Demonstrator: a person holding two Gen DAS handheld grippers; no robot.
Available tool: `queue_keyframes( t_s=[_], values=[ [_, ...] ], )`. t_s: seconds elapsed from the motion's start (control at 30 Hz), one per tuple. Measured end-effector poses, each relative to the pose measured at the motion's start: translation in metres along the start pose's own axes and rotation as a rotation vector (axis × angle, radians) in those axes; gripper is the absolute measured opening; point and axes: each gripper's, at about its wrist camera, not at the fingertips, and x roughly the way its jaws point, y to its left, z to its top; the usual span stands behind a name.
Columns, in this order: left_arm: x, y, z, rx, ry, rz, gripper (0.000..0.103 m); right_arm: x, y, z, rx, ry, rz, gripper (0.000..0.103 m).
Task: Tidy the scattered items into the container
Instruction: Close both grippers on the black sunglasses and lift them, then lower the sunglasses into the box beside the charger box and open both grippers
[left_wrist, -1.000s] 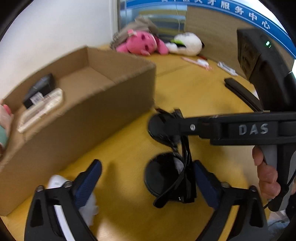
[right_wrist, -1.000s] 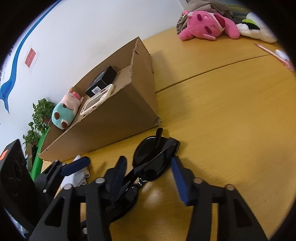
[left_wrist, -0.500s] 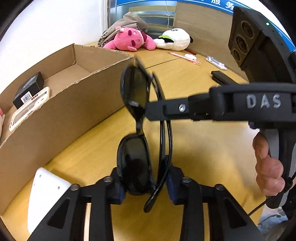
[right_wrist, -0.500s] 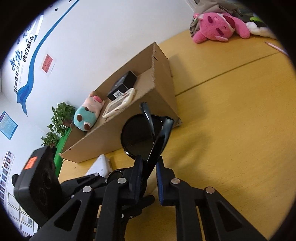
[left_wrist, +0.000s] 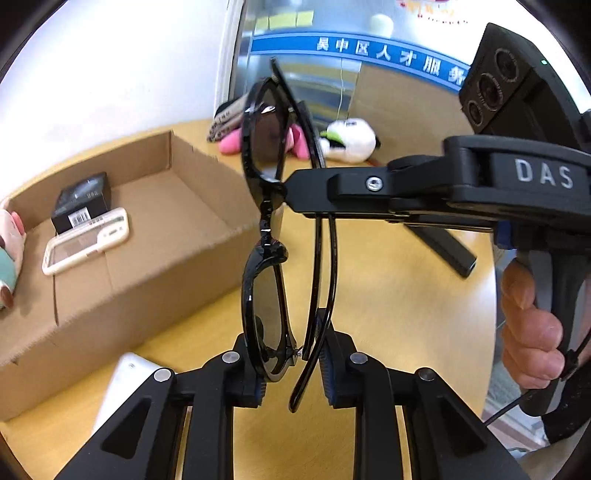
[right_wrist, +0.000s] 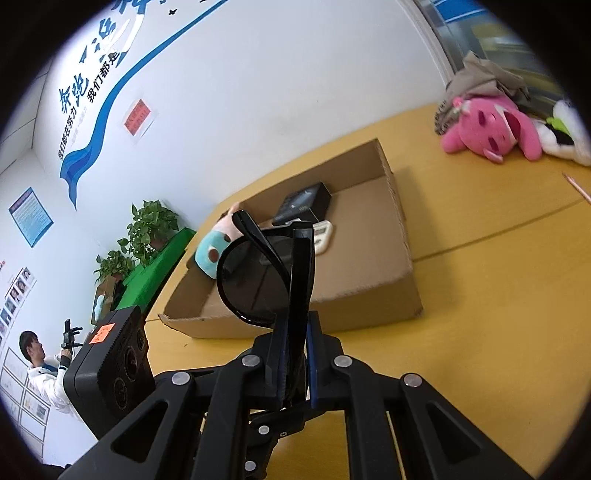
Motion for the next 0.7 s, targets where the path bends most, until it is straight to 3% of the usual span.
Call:
queue_keyframes(
  t_s=[0.27, 0.7],
  values=[
    [-0.024, 0.024, 0.037, -0.050, -0.061, -0.045, 0.022, 0.011, 0.028, 0.049, -0.059, 0.006, 0.004, 0.008],
    [-0.028, 0.082, 0.089, -0.176, -0.103, -0.111, 0.021, 0.048, 0.057, 0.120, -0.135, 0.023, -0.001, 0.008]
  ],
)
